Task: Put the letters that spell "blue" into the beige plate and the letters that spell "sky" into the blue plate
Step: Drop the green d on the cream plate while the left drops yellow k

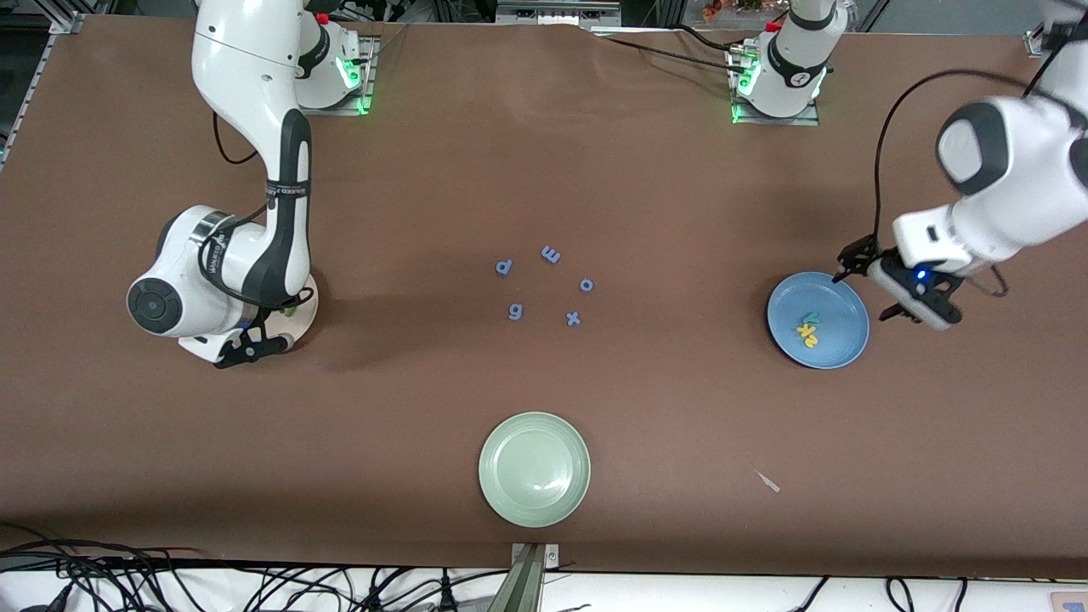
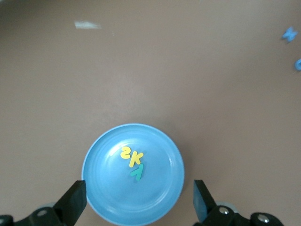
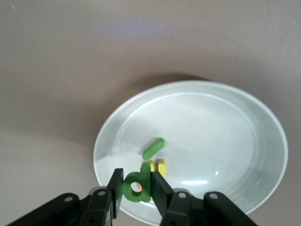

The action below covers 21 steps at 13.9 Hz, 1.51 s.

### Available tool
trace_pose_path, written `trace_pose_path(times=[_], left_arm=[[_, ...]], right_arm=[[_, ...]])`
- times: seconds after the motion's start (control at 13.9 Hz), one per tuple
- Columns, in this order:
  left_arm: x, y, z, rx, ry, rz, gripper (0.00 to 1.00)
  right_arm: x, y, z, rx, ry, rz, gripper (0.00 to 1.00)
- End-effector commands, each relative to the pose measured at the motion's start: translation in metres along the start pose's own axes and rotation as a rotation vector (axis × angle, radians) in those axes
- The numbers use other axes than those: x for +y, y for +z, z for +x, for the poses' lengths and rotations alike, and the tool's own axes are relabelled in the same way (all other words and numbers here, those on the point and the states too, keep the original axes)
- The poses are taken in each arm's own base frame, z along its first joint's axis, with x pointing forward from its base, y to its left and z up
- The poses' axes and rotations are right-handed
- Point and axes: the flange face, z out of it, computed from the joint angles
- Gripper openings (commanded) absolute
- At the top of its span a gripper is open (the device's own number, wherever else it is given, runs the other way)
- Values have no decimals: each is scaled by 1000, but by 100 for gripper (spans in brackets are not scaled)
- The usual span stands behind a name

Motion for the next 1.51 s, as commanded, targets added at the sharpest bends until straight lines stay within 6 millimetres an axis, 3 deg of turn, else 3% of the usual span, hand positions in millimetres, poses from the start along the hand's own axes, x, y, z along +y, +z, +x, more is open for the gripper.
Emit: trace_pose_path(times=[0.0,0.07,0.36,0.43,0.65,0.72,1.01,1.08,1.44], left_arm=[[37,-58,1,-26,19,91,100],[48,-81,8,-44,38,131,100],[75,-167,19,-147,-40,140,100],[78,-187,20,-174,-66,161,100],[90,-218,16,-239,-174,150,100],[93,-222,12,-265,-233,138,100],[57,-222,5,-212,-384,11,100],[56,-221,5,-208,-389,0,100],[57,-216,10,-208,-365,-8,100]], right_arm=[[13,4,-8,-4,51,-21,52],[12,3,-7,-4,92,-20,100],[-6,-22,3,16,87,-13,100],[-6,-35,4,11,90,-5,100],[-19,-70,7,-13,127,21,100],[-20,-80,6,-21,149,26,100],[-31,-122,-1,-65,159,50,100],[-30,-131,-5,-72,160,56,100],[-66,-180,-25,-52,148,-16,100]])
